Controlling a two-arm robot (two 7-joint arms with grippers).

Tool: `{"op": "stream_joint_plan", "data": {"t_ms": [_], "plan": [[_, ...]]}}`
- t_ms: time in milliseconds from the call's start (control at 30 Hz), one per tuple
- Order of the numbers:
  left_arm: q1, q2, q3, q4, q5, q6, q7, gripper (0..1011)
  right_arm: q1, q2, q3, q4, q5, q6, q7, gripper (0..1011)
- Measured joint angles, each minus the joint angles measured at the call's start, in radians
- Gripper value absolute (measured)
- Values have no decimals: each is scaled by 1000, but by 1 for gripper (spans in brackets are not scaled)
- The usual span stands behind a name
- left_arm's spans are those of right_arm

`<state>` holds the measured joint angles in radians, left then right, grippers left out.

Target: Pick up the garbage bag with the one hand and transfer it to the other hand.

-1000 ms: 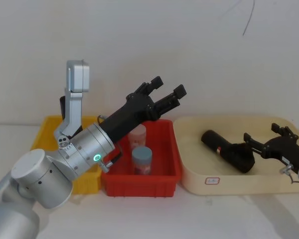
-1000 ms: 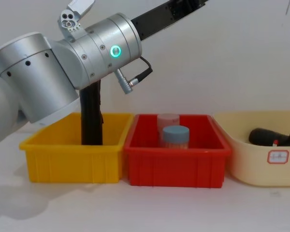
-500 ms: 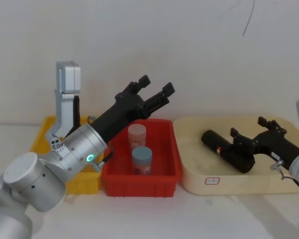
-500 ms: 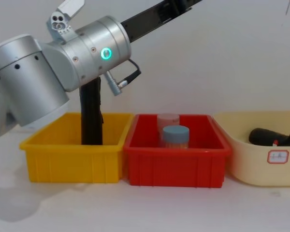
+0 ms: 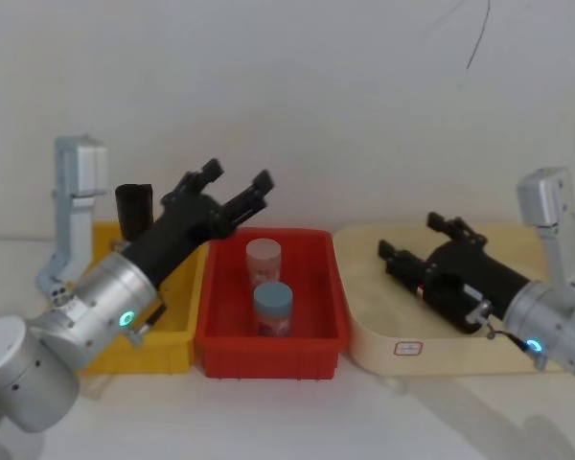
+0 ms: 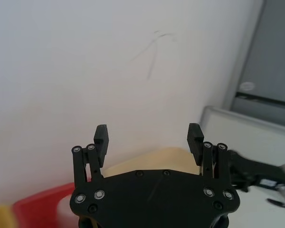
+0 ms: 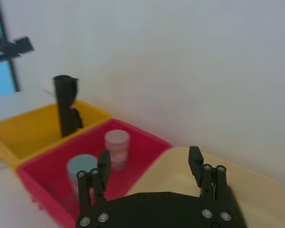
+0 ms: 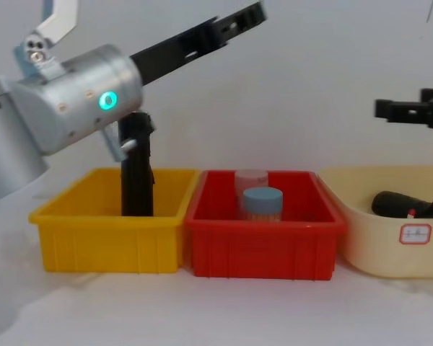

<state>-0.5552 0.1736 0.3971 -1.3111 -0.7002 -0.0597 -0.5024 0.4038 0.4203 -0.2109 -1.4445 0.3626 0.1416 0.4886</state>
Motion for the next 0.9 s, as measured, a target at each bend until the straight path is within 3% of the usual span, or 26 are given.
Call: {"op": "stream_joint_plan", "data": {"t_ms": [400,900], "plan": [[96,83,-47,-77,42,40,111,1000,38,-21,-77,2,11,24,61,1001],[147,111,-67,-109,57,64,155,1000,74,-37,-144,58,15,52,98,1001]]}}
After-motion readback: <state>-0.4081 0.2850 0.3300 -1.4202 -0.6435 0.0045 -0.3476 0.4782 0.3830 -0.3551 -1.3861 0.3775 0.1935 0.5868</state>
